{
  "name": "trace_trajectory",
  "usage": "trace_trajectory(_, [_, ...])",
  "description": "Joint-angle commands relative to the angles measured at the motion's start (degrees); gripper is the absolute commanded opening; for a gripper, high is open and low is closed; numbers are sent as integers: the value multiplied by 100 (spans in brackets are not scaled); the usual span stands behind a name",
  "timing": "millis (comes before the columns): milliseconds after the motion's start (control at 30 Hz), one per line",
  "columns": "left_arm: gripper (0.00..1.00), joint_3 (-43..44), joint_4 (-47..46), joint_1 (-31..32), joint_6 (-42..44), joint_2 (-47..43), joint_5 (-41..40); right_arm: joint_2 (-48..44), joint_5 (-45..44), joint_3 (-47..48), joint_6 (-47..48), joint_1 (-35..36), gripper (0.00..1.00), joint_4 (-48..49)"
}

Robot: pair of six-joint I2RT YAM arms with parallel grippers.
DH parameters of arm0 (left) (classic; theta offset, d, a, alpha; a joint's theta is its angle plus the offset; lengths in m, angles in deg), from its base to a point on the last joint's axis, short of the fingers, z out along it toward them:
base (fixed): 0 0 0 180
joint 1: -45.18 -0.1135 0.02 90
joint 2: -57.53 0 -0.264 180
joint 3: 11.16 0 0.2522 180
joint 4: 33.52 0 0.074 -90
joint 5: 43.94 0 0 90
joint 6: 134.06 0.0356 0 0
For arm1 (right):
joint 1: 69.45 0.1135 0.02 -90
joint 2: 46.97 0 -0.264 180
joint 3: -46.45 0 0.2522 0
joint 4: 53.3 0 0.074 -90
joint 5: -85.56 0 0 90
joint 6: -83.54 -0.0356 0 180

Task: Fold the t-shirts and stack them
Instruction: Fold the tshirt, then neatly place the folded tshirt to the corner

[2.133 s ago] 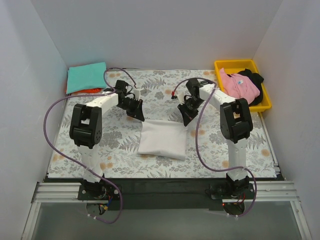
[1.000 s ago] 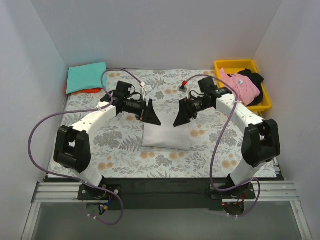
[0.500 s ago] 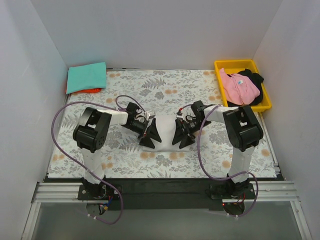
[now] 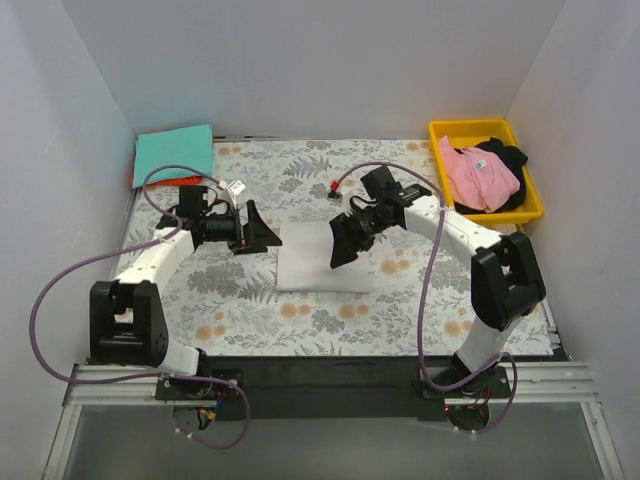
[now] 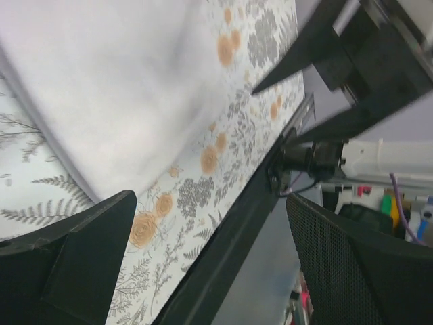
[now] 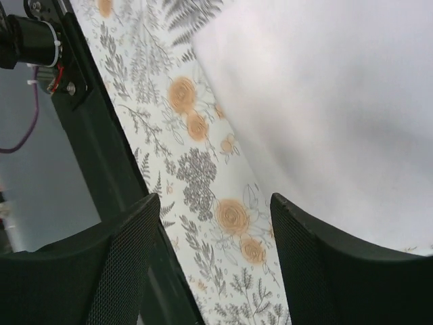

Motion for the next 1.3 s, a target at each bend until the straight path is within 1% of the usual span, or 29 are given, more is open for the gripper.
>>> trace_trajectory(0, [93,-170,-168,-517,-654,-138,-383,-400,-1036,278,520,504,72,190])
trace_trajectory(33, [92,-206,-124,-719,-734,-121,-497,-400,-1525,313,581,810,70,312])
trace_trajectory(100, [88,-223,148,-1035,-840,45,-760,-252,-2046,453,722,1119,67,392])
trace_trajectory(133, [87,-232,219,-1125,-875,116,-831,-190,-2440,611,775,1416,66,471])
trace_trajectory(200, [86,-215,360,-1353,-910,292,-1033,29,-2925,735,906,1717,62,568])
trace_trajectory(233, [86,-206,377,-1406,-893,327,-1043,126,-3284,892,942,1997,61,629])
trace_trajectory(300, [86,-180,439,-1468,-858,388,-1121,450,-3620,1094,1047,2270,60,656])
trace_trajectory(333, [86,-171,439,-1468,-857,397,-1235,565,-3952,1191,1082,2533,59,665])
trace_trajectory(367, [86,-171,439,-1468,-866,406,-1271,680,-4095,1358,1109,2657,54,691])
trace_trajectory(400, [86,-179,430,-1477,-892,432,-1306,872,-4392,1420,1135,2772,52,735])
trace_trajectory(433, [86,-180,422,-1477,-919,441,-1359,978,-4491,1482,1135,2964,51,788])
trace_trajectory(533, [86,-215,360,-1468,-980,468,-1403,1418,-4764,1807,1179,3211,45,797])
trace_trajectory(767, [86,-250,334,-1477,-989,486,-1412,1841,-4624,2229,1197,3406,43,788])
trace_trajectory(1000, [86,-241,272,-1486,-1103,503,-1421,2069,-4457,1922,1118,3459,43,850])
trace_trajectory(1167, [91,-346,202,-1486,-1103,503,-1403,2227,-4264,1772,1048,3432,43,1017])
trace_trajectory(1267, [91,-434,97,-1495,-1112,547,-1377,2298,-4255,1772,1056,3415,41,1043])
